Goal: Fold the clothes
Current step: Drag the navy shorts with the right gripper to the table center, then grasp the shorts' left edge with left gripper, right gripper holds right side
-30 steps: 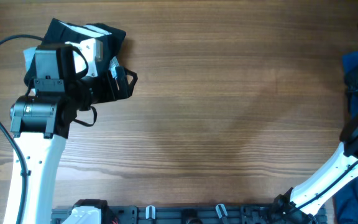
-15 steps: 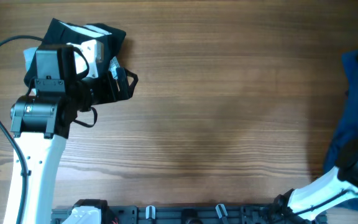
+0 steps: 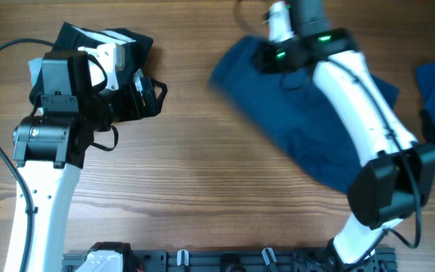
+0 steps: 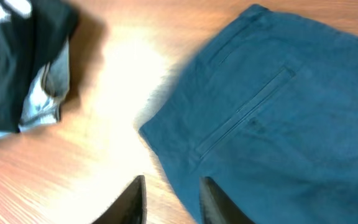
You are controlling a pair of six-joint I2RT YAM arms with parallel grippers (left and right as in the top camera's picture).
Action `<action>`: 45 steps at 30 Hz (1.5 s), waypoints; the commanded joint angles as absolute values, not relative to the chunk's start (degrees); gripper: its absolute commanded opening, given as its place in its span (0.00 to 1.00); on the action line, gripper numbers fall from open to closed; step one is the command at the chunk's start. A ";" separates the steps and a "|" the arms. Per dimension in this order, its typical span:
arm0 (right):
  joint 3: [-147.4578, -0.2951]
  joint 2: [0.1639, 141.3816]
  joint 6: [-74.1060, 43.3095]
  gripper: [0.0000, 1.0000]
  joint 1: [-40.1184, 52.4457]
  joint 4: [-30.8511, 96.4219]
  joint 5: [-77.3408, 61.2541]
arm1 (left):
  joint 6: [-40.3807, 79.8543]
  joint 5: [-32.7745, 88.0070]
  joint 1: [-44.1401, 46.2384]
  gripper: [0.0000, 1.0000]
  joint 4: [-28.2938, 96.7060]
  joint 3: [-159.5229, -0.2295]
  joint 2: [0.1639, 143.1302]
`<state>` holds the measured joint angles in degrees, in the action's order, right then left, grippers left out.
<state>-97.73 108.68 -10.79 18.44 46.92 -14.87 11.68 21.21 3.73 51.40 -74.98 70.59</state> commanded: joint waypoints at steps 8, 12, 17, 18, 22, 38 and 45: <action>-97.41 106.74 -18.24 0.68 2.90 54.87 -10.81 | 10.72 20.32 4.34 1.00 51.88 -76.14 72.71; -95.74 108.81 -19.27 0.59 -3.88 60.42 -11.62 | 10.72 20.34 6.46 1.00 51.62 -76.14 78.28; -88.66 113.91 -21.15 0.15 -4.54 59.02 -15.92 | 10.70 20.32 10.20 0.97 49.28 -76.14 86.54; -87.20 114.65 -21.96 0.08 -3.97 57.08 -16.56 | 10.70 20.27 10.52 0.96 48.75 -76.14 87.88; -78.13 117.51 -28.69 0.04 0.91 44.40 -16.84 | 10.72 19.00 10.50 0.99 47.99 -76.14 91.77; -76.09 119.90 -19.51 0.04 17.34 59.20 -5.50 | 14.24 17.61 10.17 1.00 41.80 -76.09 101.73; -76.12 115.00 -15.14 0.08 15.81 54.83 -8.05 | 19.94 26.57 9.63 1.00 25.82 -76.25 113.89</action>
<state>-77.45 117.34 -19.64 17.26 57.80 -9.96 15.42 22.63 10.20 29.43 -75.29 111.87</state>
